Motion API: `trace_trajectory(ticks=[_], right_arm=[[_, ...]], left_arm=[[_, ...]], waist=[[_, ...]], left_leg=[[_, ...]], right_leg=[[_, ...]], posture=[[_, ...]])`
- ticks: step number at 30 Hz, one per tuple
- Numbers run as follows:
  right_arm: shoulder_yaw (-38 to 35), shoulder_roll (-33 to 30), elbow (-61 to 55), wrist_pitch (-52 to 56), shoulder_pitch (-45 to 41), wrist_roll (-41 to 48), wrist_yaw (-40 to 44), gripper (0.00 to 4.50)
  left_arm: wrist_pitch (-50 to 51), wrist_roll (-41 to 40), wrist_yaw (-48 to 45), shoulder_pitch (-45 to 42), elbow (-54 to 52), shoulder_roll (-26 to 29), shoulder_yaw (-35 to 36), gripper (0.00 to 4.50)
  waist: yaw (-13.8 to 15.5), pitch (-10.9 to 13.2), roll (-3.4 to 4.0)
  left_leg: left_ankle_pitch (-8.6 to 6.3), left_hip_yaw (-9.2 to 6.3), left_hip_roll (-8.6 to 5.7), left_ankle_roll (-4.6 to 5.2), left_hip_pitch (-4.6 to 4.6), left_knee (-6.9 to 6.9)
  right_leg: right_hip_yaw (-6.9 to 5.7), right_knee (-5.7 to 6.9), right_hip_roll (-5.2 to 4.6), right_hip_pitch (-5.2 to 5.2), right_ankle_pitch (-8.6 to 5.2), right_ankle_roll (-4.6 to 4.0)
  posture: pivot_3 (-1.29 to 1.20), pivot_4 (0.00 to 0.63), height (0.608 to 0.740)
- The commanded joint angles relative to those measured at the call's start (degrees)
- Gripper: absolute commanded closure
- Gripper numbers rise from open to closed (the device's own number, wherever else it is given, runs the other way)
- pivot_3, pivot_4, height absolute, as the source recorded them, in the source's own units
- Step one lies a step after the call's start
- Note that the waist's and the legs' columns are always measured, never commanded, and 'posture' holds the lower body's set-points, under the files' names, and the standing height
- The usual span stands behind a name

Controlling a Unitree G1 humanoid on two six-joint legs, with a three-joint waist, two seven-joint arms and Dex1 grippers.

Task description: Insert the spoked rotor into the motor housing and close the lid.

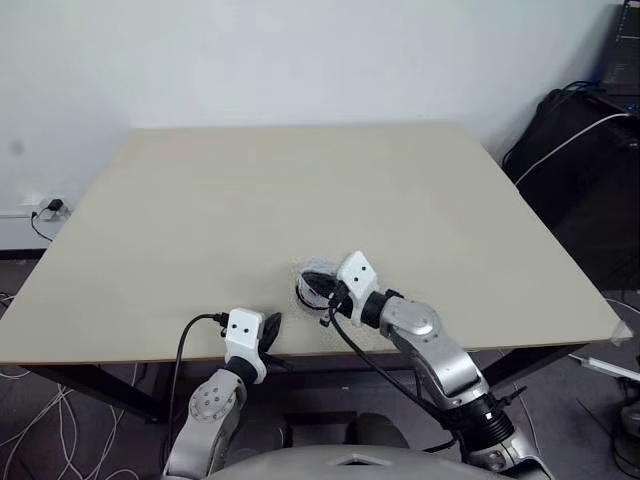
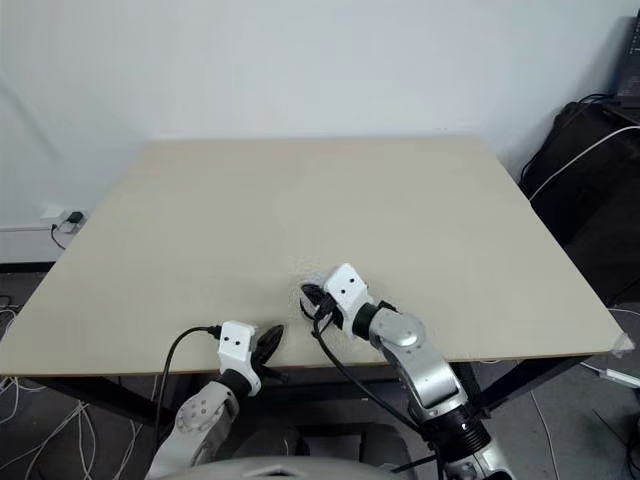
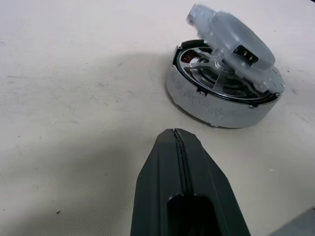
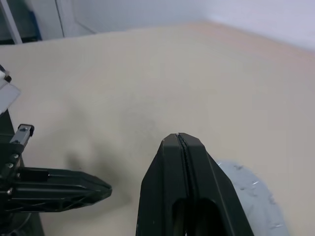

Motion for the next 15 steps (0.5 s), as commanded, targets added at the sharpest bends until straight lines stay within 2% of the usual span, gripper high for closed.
trace_trajectory(ticks=[1,2,13,14,15], right_arm=[[-3.7,0.8,1.0,0.4,-1.8,2.1,-0.3,4.09],[-4.1,0.8,2.6,0.8,-2.3,1.5,-0.9,3.92],[-4.7,2.5,11.7,4.9,-5.6,1.8,-0.8,0.21],[-4.9,2.8,11.9,5.2,-5.7,2.1,-0.7,0.02],[-5.2,3.1,12.2,5.8,-6.0,2.5,-0.7,0.02]], left_arm=[[-0.9,0.2,0.2,-0.6,-2.2,0.0,0.0,4.50],[-0.9,0.2,0.2,-0.7,-2.2,0.0,0.0,4.50],[-0.9,0.2,0.3,-0.4,-2.4,0.1,0.3,4.50],[-0.9,0.1,0.3,-0.4,-2.5,0.1,0.3,4.50],[-0.9,0.1,0.3,-0.4,-2.5,0.1,0.4,4.50]], waist=[[0.0,0.0,0.00],[0.0,0.0,0.00],[0.0,0.0,0.04],[0.0,0.0,0.05],[0.0,0.0,0.05]], left_leg=[[0.00,0.00,0.00,0.00,0.01,0.01],[0.00,0.00,0.00,0.00,0.02,0.02],[0.03,0.03,-0.01,0.05,0.05,0.01],[0.03,0.03,-0.02,0.05,0.06,0.01],[0.03,0.03,-0.03,0.05,0.05,0.01]], right_leg=[[0.00,0.00,0.00,0.00,0.01,0.01],[0.01,0.01,0.00,0.01,0.01,0.01],[0.04,0.03,0.01,0.02,0.16,-0.29],[0.04,0.03,0.03,0.02,0.16,-0.29],[0.04,0.03,0.02,0.02,0.16,-0.28]], posture=[[0.00,0.000,0.740],[0.00,0.000,0.740],[0.00,0.000,0.740],[0.00,0.000,0.740],[0.00,0.000,0.740]])
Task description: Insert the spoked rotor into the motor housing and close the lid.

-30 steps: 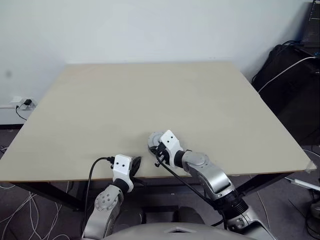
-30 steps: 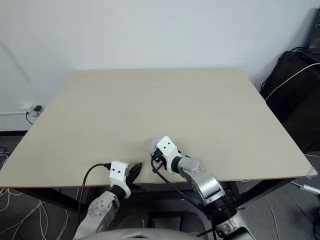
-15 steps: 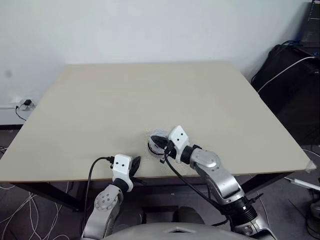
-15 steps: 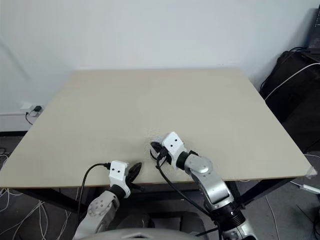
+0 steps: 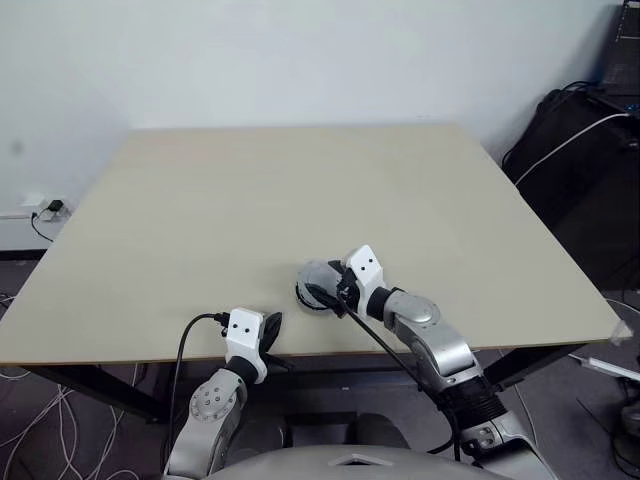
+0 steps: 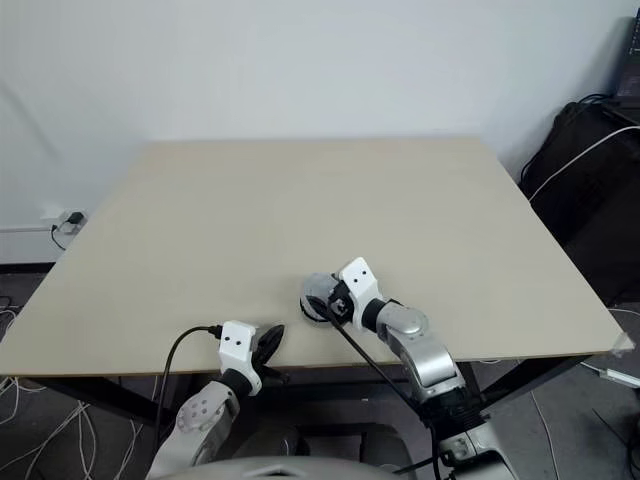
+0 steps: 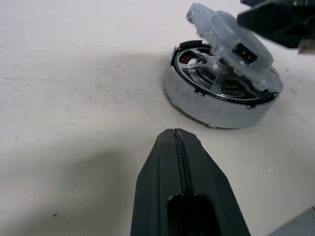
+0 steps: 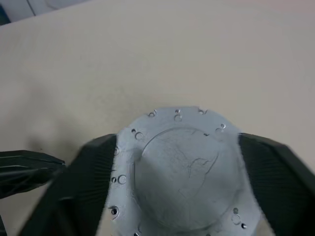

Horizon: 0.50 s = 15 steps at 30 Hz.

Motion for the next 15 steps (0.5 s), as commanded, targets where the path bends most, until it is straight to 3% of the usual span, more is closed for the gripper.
trace_trajectory(ticks=[1,15], right_arm=[[-1.6,1.1,0.5,1.0,-1.9,1.4,0.4,0.02],[-1.7,2.7,5.9,2.7,-4.2,-0.3,-0.7,0.02]], left_arm=[[-0.8,0.0,0.3,-0.4,-2.5,0.1,0.4,4.50],[-0.9,0.0,0.5,-0.2,-2.8,0.2,0.4,4.50]], waist=[[0.0,0.0,0.01],[-0.1,-0.1,0.14]], left_leg=[[0.00,0.00,0.00,0.00,0.00,0.00],[0.01,0.01,-0.03,0.00,0.01,0.01]], right_leg=[[0.00,0.00,0.00,0.00,0.00,0.00],[0.02,0.01,0.01,0.00,0.04,-0.01]], posture=[[0.00,0.000,0.740],[0.00,0.000,0.740]])
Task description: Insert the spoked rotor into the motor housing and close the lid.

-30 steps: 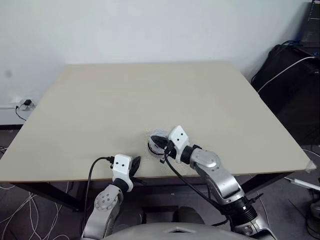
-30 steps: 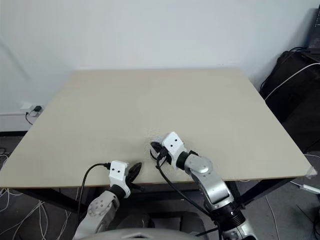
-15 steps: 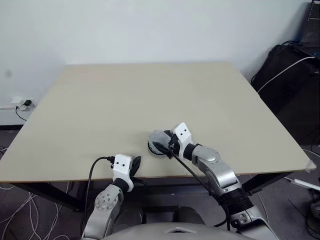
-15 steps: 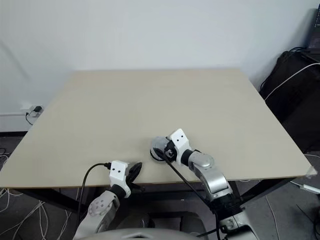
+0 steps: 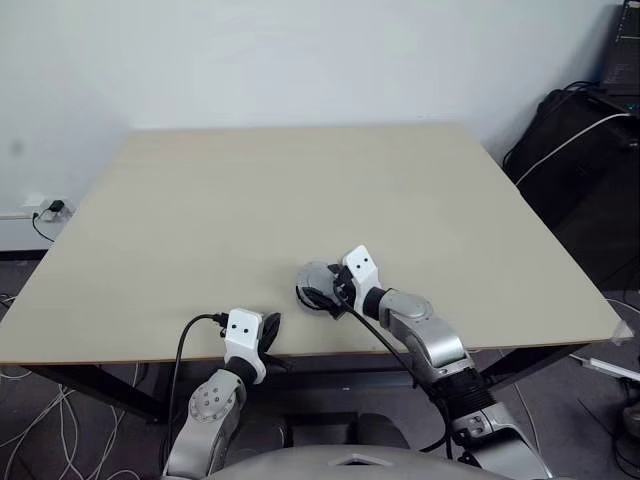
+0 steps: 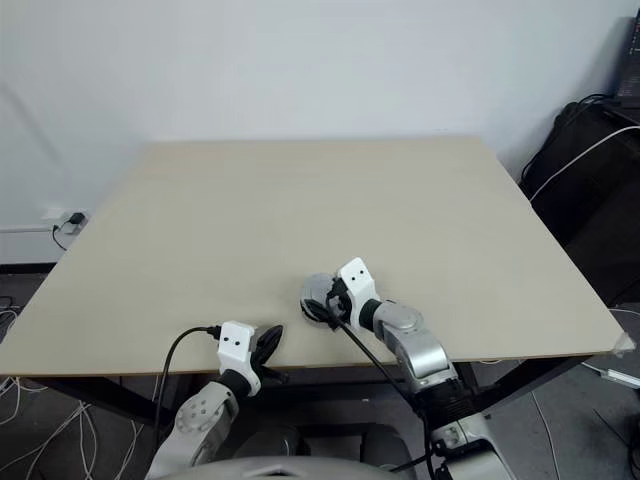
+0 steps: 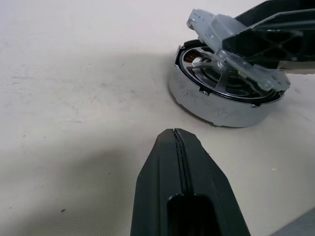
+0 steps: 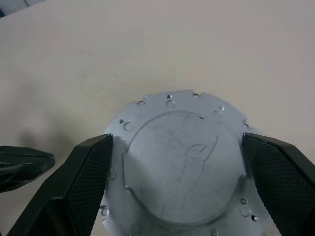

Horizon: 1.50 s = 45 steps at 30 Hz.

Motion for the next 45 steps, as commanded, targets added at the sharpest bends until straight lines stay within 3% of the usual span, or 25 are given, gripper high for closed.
trace_trajectory(ticks=[1,5,10,33,45], right_arm=[[-0.7,0.4,0.2,0.0,-1.5,-0.3,-0.1,0.02],[-0.3,0.3,1.1,-0.7,-1.4,-1.3,-0.5,0.02],[-0.1,0.4,1.9,-1.8,-1.3,-2.9,-1.1,1.25],[3.6,-1.2,2.0,1.0,-1.7,-8.6,-1.0,1.26],[6.4,-2.0,-1.5,12.3,-3.4,-10.8,-1.5,1.26]], left_arm=[[-0.9,0.0,0.1,-0.2,-2.8,0.2,0.3,4.50],[-0.9,-0.1,0.3,-0.1,-2.9,0.2,0.3,4.50],[-0.9,-0.1,0.3,-0.3,-2.8,0.2,0.3,4.50],[-1.1,-0.1,0.4,-0.3,-2.8,0.2,0.3,4.50],[-1.1,-0.1,0.5,0.0,-3.0,0.1,0.4,4.50]], waist=[[0.0,0.0,0.01],[0.0,0.0,0.05],[0.0,-0.1,0.08],[0.0,-0.6,0.20],[0.0,-0.9,0.32]], left_leg=[[0.00,0.00,-0.01,0.00,0.00,0.00],[0.00,-0.01,-0.01,0.00,0.01,0.00],[0.01,0.00,-0.01,0.00,0.01,0.00],[0.00,-0.02,-0.06,-0.02,0.10,0.03],[-0.03,-0.04,-0.06,-0.08,0.13,0.03]], right_leg=[[0.00,0.00,0.00,0.00,0.00,0.00],[0.00,0.01,0.00,0.00,0.00,0.00],[0.00,0.01,-0.01,0.02,0.00,0.00],[0.00,0.01,-0.04,0.12,-0.13,0.30],[-0.01,0.02,-0.05,0.15,-0.15,0.30]], posture=[[0.00,0.000,0.740],[0.00,0.000,0.740],[0.00,0.000,0.740],[0.00,0.000,0.740],[0.00,0.000,0.740]])
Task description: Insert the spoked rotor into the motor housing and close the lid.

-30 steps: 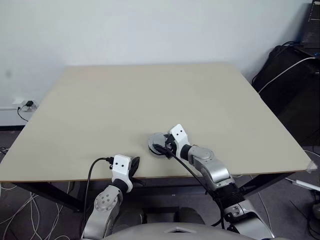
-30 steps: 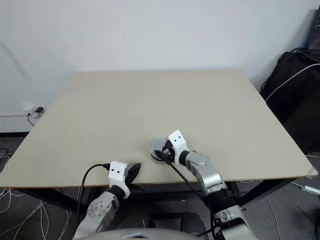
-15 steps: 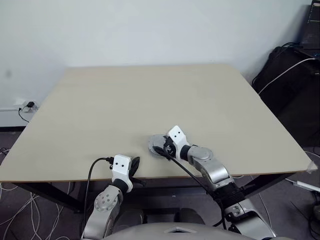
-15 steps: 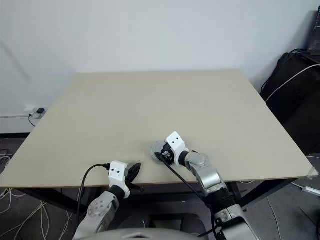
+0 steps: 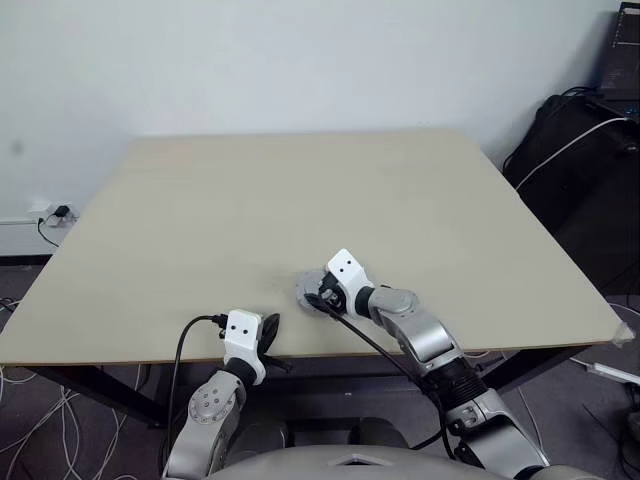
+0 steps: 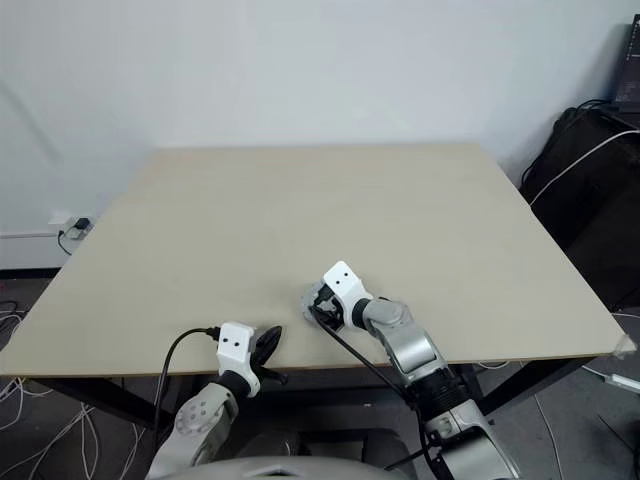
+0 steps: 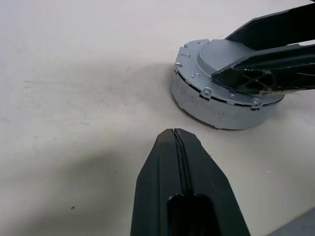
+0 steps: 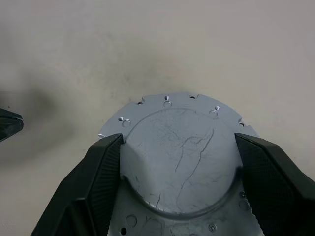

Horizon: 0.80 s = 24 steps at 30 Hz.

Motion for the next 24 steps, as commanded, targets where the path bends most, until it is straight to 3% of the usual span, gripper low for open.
trace_trajectory(ticks=[1,9,19,24], right_arm=[[1.0,-1.3,-1.4,6.0,-0.5,-1.4,-0.1,1.26],[-0.3,-0.8,-2.6,8.3,-0.6,0.5,-0.2,1.26],[-0.1,-1.1,-0.2,-0.2,-0.6,-2.8,-4.6,1.26],[1.1,-1.8,-0.2,3.0,-1.2,-2.3,-2.2,1.26]], left_arm=[[-1.1,-0.1,0.1,-0.4,-2.8,0.1,0.4,4.50],[-1.1,-0.2,0.1,-0.4,-2.7,0.0,0.4,4.50],[-1.1,-0.1,0.1,-0.4,-2.7,-0.1,0.4,4.50],[-1.1,-0.1,0.2,-0.5,-2.7,-0.1,0.4,4.50]], waist=[[0.0,0.0,0.03],[0.1,-0.1,0.05],[0.1,0.0,0.03],[0.1,0.0,0.02]], left_leg=[[0.00,0.00,0.00,0.00,0.00,0.00],[-0.01,-0.02,-0.04,0.01,-0.01,0.00],[-0.07,-0.02,-0.05,-0.11,-0.01,0.00],[0.00,-0.02,-0.05,-0.15,-0.01,0.00]], right_leg=[[0.00,0.00,-0.01,0.00,0.00,0.00],[-0.01,-0.02,-0.03,0.00,-0.01,0.01],[-0.01,-0.01,-0.03,0.00,-0.01,0.03],[-0.01,0.00,-0.04,0.03,-0.11,-0.15]], posture=[[0.00,0.000,0.740],[0.00,0.000,0.740],[0.00,0.000,0.740],[0.00,0.000,0.740]])
